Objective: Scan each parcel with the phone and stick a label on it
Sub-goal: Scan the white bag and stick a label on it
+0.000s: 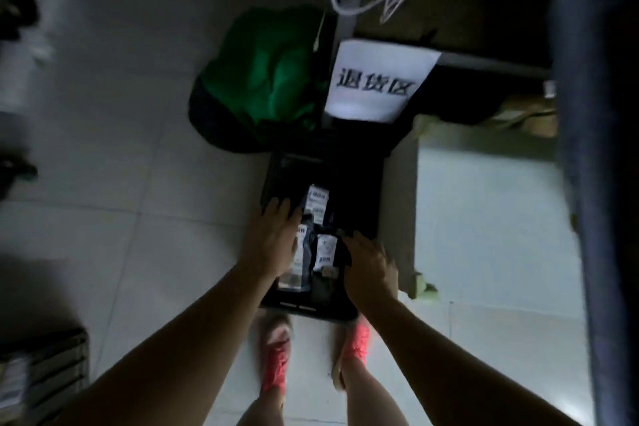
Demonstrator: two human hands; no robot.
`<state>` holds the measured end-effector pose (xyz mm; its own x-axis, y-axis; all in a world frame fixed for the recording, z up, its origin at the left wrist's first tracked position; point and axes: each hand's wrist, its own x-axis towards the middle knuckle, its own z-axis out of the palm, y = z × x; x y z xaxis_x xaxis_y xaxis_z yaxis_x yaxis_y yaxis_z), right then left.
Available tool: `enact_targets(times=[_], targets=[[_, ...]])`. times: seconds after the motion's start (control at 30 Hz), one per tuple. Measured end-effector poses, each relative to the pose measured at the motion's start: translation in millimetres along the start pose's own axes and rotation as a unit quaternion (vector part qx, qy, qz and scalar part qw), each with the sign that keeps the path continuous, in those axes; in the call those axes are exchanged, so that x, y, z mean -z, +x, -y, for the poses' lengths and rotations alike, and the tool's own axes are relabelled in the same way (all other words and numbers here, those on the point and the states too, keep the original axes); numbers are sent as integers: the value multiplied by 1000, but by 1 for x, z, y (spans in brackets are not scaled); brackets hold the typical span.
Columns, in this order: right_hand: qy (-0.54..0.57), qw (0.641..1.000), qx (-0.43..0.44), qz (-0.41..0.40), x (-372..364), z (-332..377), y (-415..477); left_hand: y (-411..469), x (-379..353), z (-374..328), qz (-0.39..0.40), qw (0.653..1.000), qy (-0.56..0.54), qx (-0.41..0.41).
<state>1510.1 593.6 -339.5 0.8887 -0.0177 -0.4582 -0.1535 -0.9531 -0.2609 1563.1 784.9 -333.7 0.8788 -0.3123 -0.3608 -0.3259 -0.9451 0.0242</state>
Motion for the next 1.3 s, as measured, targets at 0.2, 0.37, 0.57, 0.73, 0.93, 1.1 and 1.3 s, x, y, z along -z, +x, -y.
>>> enact_targets(times=[0.2, 0.37, 0.57, 0.73, 0.93, 1.1, 1.3], targets=[[-8, 995, -64, -72, 148, 12, -71, -35, 155, -1, -76, 996, 39, -27], [-2, 987, -65, -147, 232, -2, -141, -78, 264, -36, -116, 990, 70, -51], [15, 979, -71, -188, 292, -55, -223, -143, 321, -123, -135, 987, 52, -71], [46, 974, -75, -207, 325, -137, -326, -206, 339, -235, -140, 985, 58, -87], [21, 971, -109, -213, 372, -243, -404, -235, 380, -367, -162, 972, 86, -147], [49, 965, -136, -220, 393, -301, -408, -219, 400, -432, -171, 971, 84, -144], [171, 950, -151, -215, 416, -345, -350, -149, 377, -454, -163, 981, -8, -108]])
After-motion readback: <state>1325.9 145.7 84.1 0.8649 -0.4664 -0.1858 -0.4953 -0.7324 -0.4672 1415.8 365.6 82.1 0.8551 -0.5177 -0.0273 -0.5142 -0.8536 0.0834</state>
